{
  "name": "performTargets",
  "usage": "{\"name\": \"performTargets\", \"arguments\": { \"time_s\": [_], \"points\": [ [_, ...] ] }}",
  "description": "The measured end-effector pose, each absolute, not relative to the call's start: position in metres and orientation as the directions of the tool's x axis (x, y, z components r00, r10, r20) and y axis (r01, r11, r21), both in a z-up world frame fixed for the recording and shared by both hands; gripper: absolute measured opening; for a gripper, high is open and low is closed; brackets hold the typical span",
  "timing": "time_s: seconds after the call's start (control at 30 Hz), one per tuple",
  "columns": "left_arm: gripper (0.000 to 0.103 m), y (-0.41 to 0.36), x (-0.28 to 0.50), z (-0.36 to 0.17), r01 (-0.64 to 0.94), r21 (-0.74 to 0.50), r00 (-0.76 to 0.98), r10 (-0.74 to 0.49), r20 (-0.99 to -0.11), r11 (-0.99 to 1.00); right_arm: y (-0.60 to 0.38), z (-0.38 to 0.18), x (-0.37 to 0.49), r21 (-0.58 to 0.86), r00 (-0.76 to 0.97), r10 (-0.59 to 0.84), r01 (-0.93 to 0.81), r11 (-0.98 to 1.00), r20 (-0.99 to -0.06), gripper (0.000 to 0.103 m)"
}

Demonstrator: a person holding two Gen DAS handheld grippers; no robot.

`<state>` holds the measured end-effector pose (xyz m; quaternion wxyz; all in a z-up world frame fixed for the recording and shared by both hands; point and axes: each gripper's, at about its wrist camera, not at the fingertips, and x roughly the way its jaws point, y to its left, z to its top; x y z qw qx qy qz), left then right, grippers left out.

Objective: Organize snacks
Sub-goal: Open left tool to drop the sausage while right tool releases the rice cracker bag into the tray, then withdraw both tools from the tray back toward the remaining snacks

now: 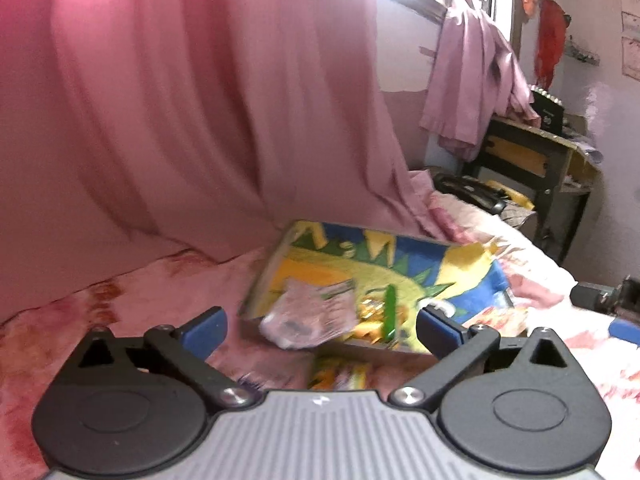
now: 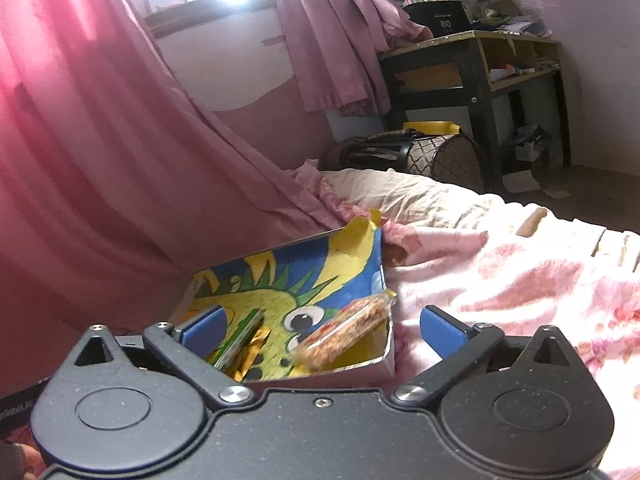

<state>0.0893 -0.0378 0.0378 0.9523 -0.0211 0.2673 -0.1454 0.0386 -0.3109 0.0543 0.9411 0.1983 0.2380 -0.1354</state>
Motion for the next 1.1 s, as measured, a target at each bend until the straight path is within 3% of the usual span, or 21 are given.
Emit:
{"name": "performTargets", "arguments": {
  "time_s": [0.37,0.5,0.67,1.1],
  "points": [
    [0.103,-0.003,0.028,0.028,0.196,-0.047,0.799,-0.187,-0.571,0.980,-0.273,0.058,-0.014,0.331,0.856,-0.099,0.300,0.895,-0.507,0.102],
    [0.103,0.004,0.010,0.024,0.163,-0.027,0.786,-0.146,-0.601,0.986,-0.260,0.053,-0.026,0.328,0.838,-0.074,0.291,0.899,-0.541,0.102],
    [0.103,0.018,-0.005,0.023,0.148,-0.114,0.764,-0.187,-0.618,0.982,-0.248,0.041,-0.034,0.345,0.782,-0.022,0.300,0.889,-0.623,0.102],
    [0.103,0.006,0.008,0.016,0.179,-0.043,0.680,-0.156,-0.716,0.983,-0.239,0.021,-0.029,0.288,0.682,-0.027,0.344,0.894,-0.731,0.102]
  ]
}}
